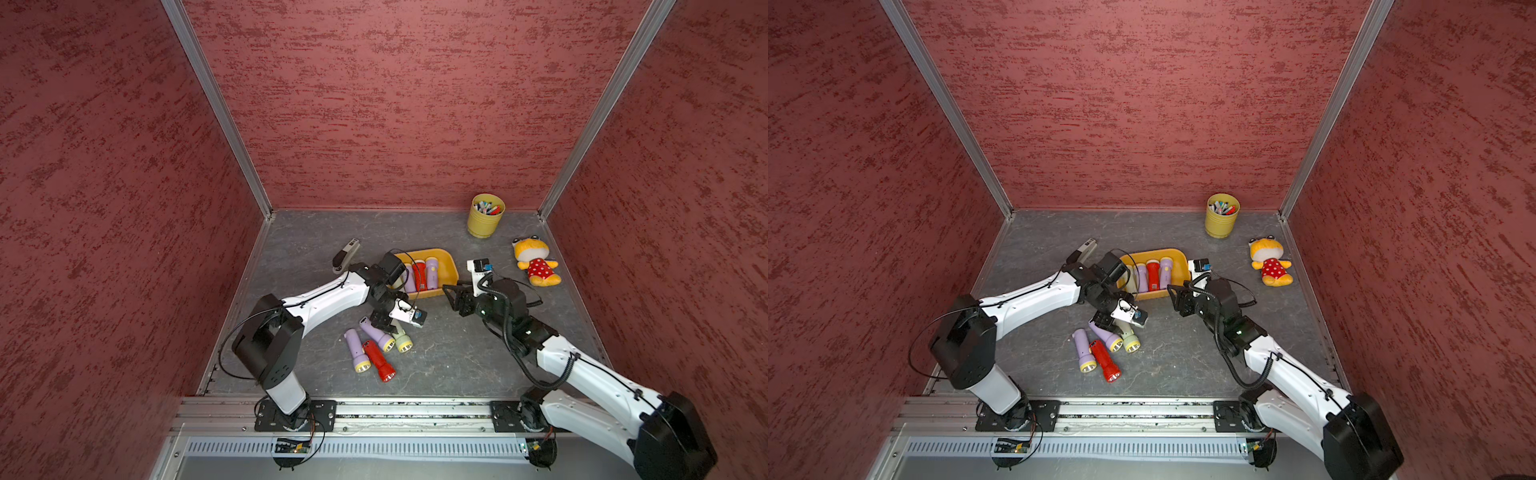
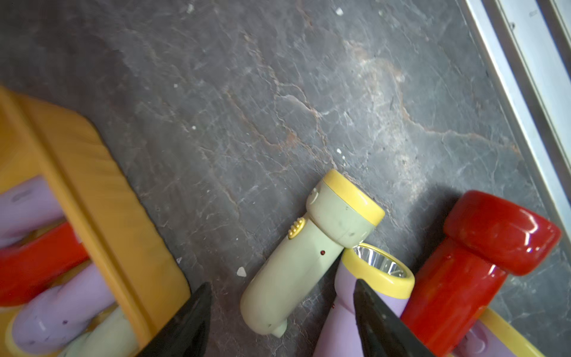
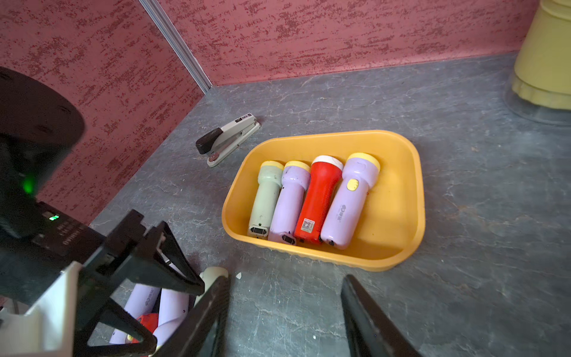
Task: Put the flashlights into the storage boxes
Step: Pick up the flashlight from the center of the board.
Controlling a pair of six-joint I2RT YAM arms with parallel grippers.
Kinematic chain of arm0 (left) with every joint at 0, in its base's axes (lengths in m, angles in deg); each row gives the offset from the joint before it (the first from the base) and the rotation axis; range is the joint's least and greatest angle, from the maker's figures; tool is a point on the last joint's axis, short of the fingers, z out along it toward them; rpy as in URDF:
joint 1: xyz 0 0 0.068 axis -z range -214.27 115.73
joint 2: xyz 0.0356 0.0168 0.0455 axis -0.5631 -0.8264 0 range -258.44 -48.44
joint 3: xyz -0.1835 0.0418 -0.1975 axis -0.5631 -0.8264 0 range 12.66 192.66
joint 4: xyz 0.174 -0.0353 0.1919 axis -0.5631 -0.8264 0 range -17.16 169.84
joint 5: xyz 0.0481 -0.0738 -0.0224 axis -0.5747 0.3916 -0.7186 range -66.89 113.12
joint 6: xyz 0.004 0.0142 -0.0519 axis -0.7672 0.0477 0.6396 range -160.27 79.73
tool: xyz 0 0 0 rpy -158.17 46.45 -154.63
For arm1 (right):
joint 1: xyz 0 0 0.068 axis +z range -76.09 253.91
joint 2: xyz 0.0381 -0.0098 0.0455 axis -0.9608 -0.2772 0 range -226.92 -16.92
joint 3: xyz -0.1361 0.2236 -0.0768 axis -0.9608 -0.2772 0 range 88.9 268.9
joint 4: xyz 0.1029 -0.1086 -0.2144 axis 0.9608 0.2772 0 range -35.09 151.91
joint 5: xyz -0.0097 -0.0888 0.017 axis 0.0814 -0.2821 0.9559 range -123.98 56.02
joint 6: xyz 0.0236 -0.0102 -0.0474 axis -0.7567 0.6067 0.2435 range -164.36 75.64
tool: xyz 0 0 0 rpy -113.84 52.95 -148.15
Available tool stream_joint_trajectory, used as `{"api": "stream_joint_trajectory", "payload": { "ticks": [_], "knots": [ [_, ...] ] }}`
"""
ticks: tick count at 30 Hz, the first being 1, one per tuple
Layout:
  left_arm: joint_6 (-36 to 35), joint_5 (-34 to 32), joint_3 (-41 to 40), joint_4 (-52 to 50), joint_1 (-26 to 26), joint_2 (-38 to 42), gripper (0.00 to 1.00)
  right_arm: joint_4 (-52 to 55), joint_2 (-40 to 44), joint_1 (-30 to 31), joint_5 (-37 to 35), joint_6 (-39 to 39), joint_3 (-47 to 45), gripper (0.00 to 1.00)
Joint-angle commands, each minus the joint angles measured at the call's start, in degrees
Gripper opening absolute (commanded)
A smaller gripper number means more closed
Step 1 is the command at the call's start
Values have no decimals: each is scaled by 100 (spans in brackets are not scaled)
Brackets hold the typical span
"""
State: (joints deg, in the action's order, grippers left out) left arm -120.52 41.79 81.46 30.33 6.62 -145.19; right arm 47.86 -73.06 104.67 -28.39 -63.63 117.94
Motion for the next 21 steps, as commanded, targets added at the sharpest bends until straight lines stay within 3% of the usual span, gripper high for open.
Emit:
{"api": "stream_joint_trajectory", "payload": {
  "ticks": [1,9,17,20,21],
  "knots": [
    [-629,-434,157,-503,69,-275,70,-134,145,-18,-180,159,-79,61],
    [-870,-841,215,-92,69,-839,64,-337,130,-18,-67,214,-188,61],
    [-852,-764,145,461,95,-1081,61,-446,86,-23,-106,178,-214,61],
    [-813,-743,78,621,104,-1109,42,-498,94,-18,-134,145,-231,61],
    [-801,-738,58,644,104,-1110,41,-521,110,-18,-154,130,-247,61]
  ]
}}
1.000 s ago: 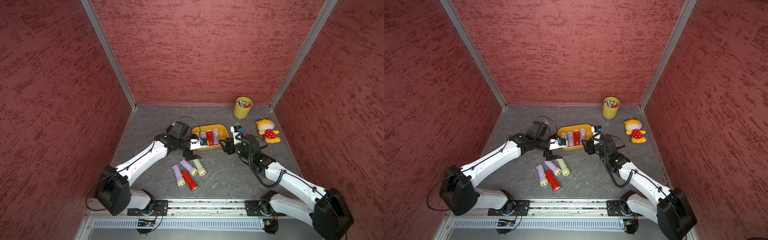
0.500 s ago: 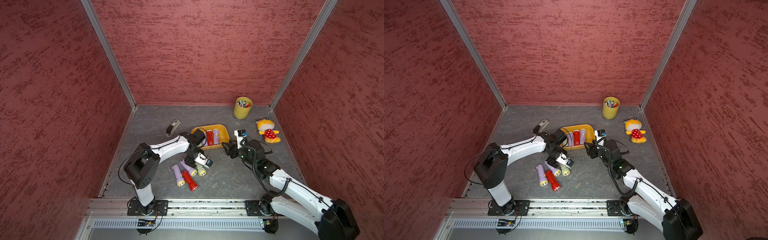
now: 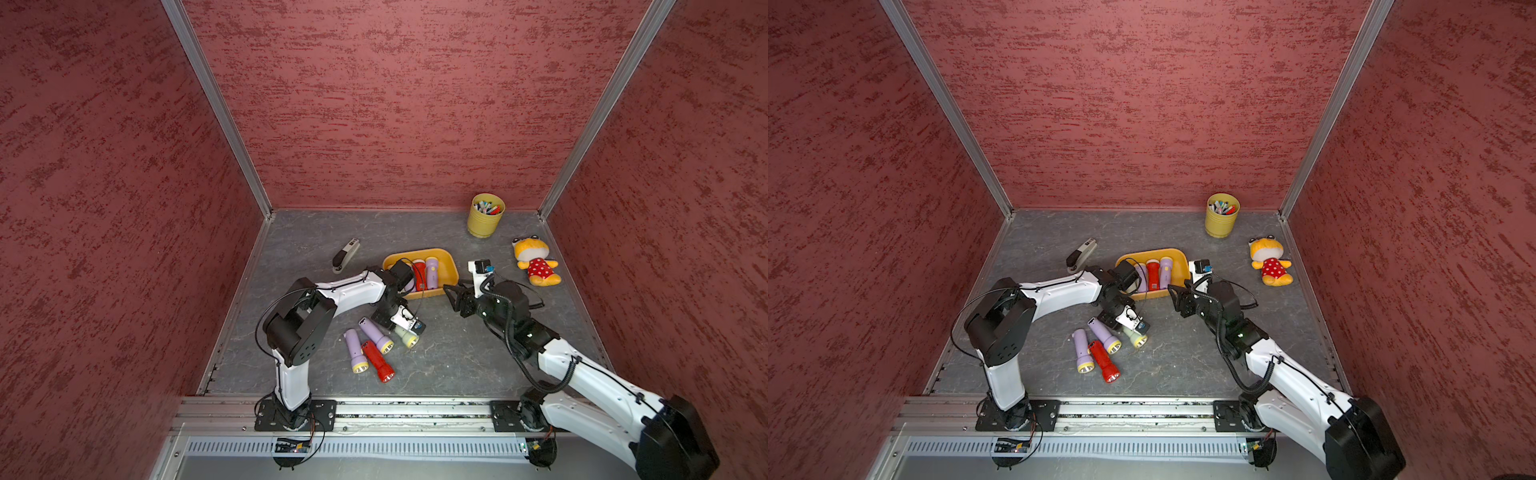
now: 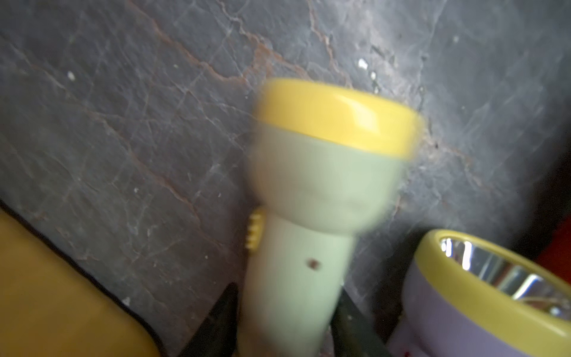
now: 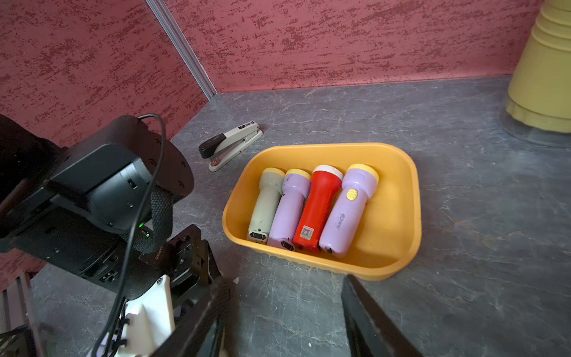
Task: Put the flashlights into the storage boxes
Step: Pick up the flashlight from the center of the board.
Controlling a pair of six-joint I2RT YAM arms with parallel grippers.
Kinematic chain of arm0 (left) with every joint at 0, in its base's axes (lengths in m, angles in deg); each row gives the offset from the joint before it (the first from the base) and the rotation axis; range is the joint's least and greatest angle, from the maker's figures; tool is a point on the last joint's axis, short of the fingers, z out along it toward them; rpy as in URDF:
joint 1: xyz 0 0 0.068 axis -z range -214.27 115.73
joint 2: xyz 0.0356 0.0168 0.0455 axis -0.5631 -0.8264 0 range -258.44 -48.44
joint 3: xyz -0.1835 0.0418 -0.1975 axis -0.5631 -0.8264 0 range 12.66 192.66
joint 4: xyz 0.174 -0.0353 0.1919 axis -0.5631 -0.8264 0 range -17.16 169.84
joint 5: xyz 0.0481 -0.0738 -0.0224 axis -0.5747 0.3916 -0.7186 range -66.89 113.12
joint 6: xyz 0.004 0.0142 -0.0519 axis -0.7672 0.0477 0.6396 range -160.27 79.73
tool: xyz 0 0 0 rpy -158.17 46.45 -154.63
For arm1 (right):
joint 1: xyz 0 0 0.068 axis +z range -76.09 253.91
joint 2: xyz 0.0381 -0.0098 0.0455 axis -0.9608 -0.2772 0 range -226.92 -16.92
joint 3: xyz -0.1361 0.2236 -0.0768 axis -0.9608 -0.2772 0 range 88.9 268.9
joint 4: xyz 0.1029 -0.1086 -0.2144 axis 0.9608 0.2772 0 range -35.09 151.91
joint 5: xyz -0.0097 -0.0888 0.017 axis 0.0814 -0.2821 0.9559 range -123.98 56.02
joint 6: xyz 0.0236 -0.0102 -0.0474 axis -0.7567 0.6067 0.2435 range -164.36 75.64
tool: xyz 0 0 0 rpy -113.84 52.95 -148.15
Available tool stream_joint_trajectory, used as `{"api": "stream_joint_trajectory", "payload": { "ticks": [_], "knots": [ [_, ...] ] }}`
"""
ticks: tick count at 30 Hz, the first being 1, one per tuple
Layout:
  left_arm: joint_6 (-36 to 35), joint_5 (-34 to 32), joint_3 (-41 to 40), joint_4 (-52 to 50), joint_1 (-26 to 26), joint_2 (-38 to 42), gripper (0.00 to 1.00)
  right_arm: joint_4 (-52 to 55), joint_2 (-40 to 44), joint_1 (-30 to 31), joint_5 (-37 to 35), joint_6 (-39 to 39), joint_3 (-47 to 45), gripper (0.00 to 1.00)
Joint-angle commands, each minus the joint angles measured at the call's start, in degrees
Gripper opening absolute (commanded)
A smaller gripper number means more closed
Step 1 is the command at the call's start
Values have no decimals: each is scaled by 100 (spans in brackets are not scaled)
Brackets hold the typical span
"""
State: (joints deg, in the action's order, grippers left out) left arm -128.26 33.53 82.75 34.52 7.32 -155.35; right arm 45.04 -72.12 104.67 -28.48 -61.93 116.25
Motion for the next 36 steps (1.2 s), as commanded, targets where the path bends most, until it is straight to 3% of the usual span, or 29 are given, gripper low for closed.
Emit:
{"api": "stream_joint_trajectory", "payload": {
  "ticks": [1,6,10,14,19,27,30,32,36],
  "knots": [
    [-11,89,-88,244,34,-77,41,-251,25,-18,-167,-40,-88,61],
    [221,149,-286,467,25,182,38,-393,135,-18,-267,-49,-170,61],
    [923,474,-534,986,-17,591,38,-621,295,-19,-478,-50,-277,61],
    [2162,1083,-1095,2073,-162,1251,38,-1107,539,-18,-861,-55,-496,58],
    [4068,1591,-1859,3737,-338,1932,38,-2178,582,-18,-771,253,-847,55],
    [6974,1455,-2945,6481,-564,2611,38,-3720,304,-18,138,902,-1207,57],
    [7987,1563,-3312,7642,-697,2769,37,-3834,275,-18,187,1235,-1213,57],
    [8314,1862,-3550,8329,-713,2792,37,-3825,178,-18,504,1329,-1143,58],
    [8603,2462,-3859,9315,-771,2706,38,-3322,-408,-18,2031,1450,-612,59]
  ]
}}
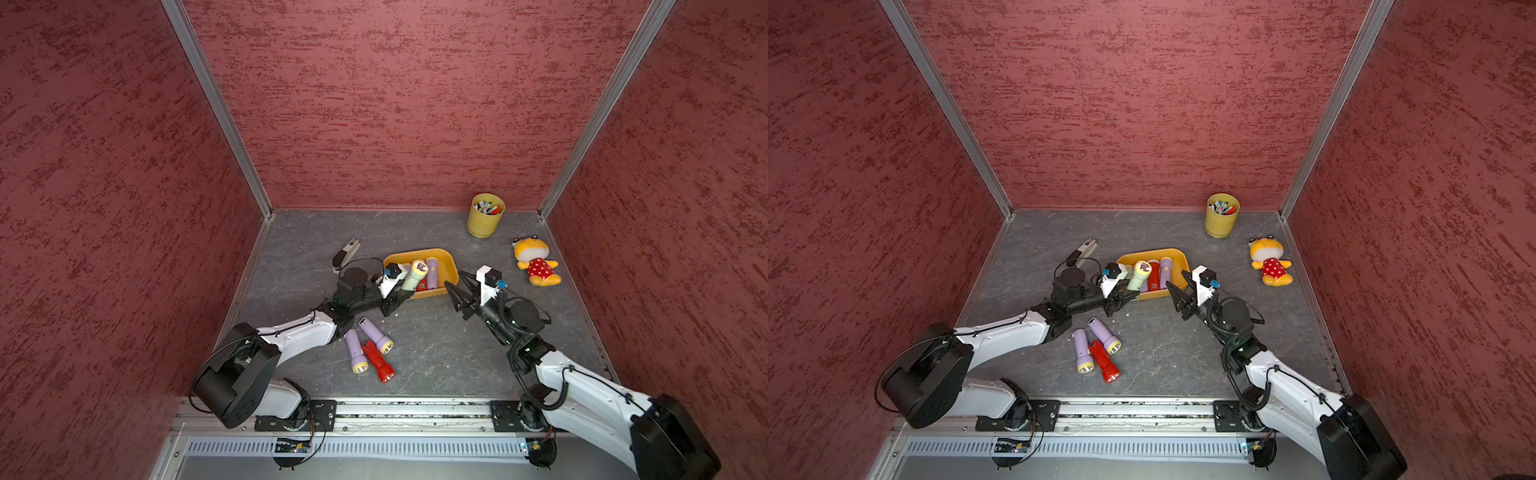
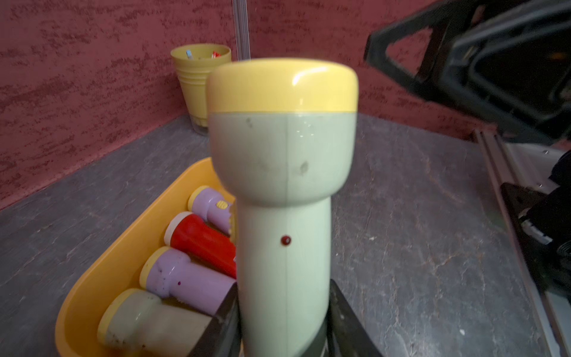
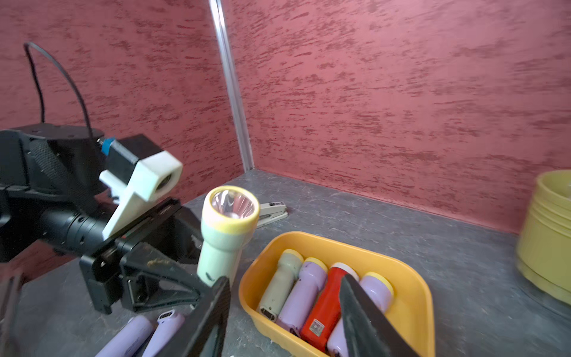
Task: Put the flashlights into the storage boxes
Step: Pick up the flashlight from the center of the board.
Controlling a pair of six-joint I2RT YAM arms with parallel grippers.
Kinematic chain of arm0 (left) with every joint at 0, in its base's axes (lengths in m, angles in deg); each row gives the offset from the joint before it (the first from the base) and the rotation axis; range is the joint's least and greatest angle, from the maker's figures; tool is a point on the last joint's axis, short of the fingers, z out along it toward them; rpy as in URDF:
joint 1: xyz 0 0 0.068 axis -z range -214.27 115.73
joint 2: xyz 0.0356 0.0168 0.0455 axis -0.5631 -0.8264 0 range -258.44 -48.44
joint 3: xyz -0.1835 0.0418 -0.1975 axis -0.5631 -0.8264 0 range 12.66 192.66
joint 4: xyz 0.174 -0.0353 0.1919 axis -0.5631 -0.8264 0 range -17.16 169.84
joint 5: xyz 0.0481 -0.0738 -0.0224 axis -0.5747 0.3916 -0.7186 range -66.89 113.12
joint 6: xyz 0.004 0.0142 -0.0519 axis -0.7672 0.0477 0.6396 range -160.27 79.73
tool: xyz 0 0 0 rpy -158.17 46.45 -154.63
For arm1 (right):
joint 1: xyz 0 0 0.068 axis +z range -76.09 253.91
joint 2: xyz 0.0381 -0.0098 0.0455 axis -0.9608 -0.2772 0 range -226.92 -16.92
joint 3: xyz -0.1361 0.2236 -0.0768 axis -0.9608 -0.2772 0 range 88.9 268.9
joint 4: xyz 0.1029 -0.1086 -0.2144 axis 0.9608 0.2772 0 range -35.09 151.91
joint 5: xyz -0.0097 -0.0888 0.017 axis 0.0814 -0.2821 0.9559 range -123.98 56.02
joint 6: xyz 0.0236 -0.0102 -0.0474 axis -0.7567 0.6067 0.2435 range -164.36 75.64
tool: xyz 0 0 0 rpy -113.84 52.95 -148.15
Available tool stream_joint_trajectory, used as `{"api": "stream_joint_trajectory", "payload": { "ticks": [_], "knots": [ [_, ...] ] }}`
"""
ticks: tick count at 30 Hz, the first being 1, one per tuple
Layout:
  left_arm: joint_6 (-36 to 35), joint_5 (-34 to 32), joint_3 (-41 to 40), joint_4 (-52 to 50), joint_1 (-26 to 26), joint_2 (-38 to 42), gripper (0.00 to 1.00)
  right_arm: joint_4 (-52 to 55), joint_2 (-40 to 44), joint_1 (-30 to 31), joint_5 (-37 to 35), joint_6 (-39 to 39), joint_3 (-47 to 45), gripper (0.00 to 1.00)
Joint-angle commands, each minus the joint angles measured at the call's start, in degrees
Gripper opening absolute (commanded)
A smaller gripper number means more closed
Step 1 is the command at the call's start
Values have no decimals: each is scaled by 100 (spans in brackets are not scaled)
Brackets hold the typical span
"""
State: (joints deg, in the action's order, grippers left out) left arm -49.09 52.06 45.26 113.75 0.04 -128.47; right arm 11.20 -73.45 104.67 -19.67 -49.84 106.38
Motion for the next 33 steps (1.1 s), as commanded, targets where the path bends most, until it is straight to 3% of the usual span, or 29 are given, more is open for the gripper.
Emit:
{"api": "stream_joint_trajectory", "payload": {
  "ticks": [1,16,26,33],
  "knots": [
    [726,781,-143,1526,-86,-20,38,153,-464,-18,1406,168,507,59],
    [1525,1535,-412,2987,-293,-487,37,-1727,-2060,9,2565,-1150,1077,56],
    [1483,1696,-465,2889,-288,-426,38,-1770,-2447,127,2728,-1211,1459,53],
    [1431,1729,-474,2789,-275,-401,39,-1773,-2538,167,2687,-1228,1545,42]
  ]
}}
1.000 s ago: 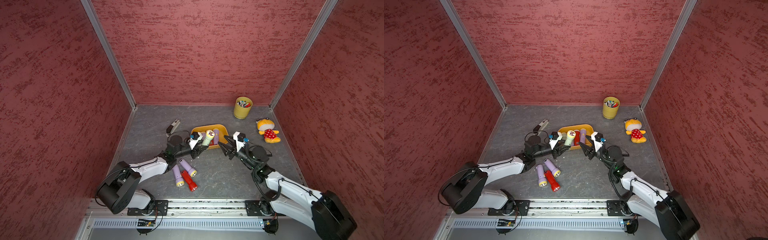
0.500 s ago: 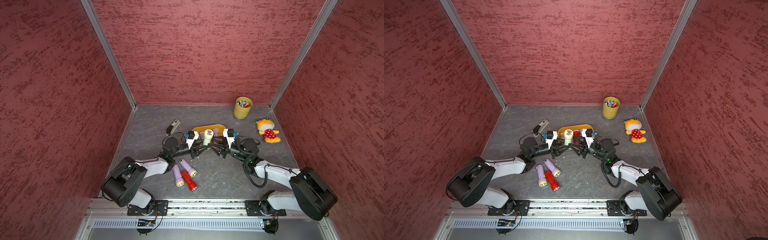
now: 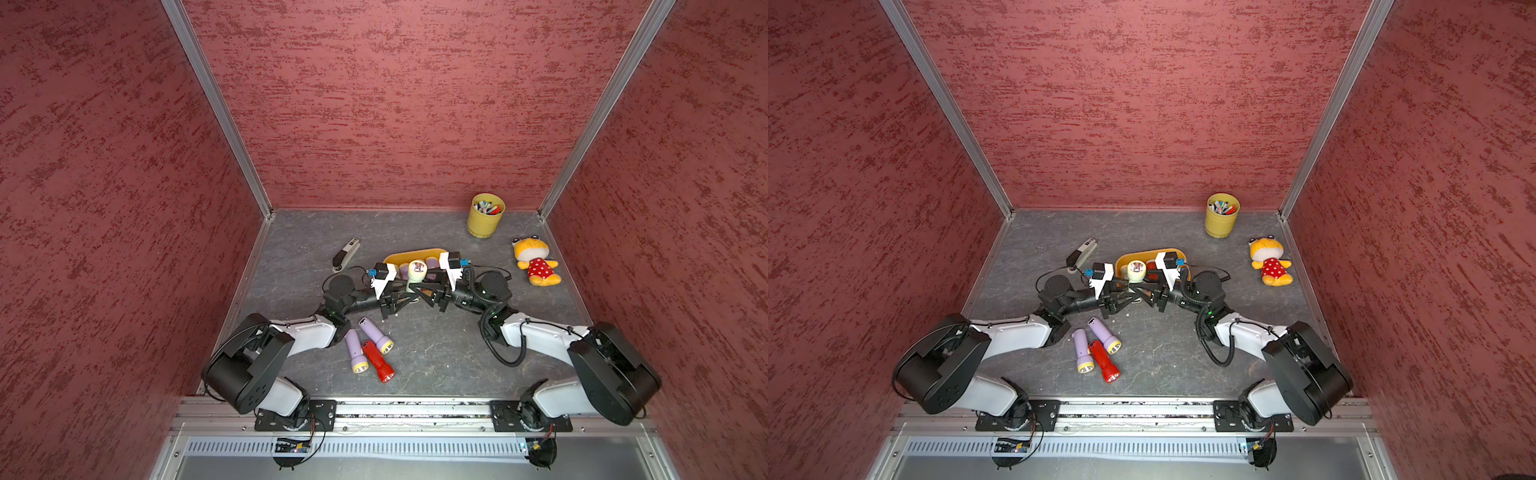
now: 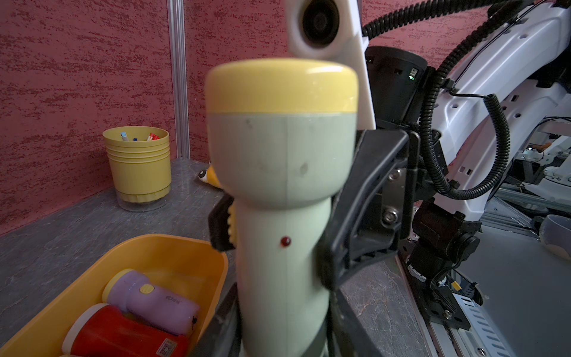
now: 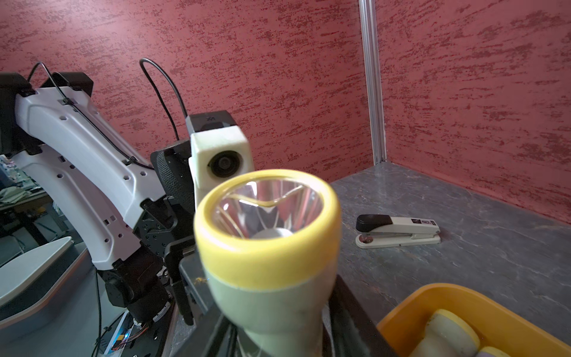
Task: Put the flashlights into the storage boxes
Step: Pick up the flashlight from the center of the board.
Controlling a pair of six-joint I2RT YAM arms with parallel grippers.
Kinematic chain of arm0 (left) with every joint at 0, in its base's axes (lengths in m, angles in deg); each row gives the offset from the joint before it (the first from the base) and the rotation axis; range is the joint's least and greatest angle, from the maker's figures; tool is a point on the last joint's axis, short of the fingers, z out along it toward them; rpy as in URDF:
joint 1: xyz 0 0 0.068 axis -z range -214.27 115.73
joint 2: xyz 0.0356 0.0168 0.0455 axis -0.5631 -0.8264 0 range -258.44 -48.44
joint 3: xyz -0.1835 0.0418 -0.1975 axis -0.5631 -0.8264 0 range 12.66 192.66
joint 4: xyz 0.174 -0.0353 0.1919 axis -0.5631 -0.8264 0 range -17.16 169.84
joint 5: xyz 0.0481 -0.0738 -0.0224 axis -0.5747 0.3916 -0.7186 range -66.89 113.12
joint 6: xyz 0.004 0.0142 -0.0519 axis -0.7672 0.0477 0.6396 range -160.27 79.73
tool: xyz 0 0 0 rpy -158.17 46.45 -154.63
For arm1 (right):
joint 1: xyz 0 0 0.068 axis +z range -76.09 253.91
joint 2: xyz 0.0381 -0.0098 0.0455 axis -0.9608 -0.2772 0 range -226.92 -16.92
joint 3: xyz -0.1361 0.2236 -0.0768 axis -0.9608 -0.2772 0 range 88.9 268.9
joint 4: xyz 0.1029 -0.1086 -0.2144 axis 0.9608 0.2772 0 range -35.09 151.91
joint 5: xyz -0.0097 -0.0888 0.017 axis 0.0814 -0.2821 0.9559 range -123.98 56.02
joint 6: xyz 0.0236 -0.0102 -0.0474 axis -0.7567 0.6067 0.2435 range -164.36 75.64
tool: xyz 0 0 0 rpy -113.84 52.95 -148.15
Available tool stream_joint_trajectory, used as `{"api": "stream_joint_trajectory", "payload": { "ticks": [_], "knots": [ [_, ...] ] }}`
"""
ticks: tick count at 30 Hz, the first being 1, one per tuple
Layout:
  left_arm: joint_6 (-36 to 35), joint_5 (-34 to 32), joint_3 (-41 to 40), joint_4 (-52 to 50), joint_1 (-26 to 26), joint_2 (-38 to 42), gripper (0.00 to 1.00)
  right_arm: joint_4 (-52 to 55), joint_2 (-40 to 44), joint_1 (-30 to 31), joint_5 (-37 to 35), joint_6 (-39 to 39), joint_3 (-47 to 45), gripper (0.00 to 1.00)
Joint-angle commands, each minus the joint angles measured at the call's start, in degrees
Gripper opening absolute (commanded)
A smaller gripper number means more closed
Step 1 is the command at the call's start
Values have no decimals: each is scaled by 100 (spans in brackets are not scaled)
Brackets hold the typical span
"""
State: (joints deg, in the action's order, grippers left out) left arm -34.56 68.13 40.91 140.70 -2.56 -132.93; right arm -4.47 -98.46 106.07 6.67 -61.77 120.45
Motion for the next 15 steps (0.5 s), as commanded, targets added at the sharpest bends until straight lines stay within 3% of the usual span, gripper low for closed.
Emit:
{"api": "stream_joint_trajectory", "payload": {
  "ticks": [1,4,8,11,15],
  "knots": [
    [-17,122,-30,80,-15,46,39,-199,-29,34,37,-36,131,40],
    [-33,96,-11,-27,-16,86,42,-105,18,36,-89,-28,135,30],
    [-56,-44,4,-351,-33,231,65,463,169,36,-448,-26,232,26],
    [93,-542,20,-881,-88,437,77,1161,331,31,-850,66,364,26],
    [413,-1443,39,-1874,-280,841,84,2873,467,27,-1809,176,953,27]
  ]
}}
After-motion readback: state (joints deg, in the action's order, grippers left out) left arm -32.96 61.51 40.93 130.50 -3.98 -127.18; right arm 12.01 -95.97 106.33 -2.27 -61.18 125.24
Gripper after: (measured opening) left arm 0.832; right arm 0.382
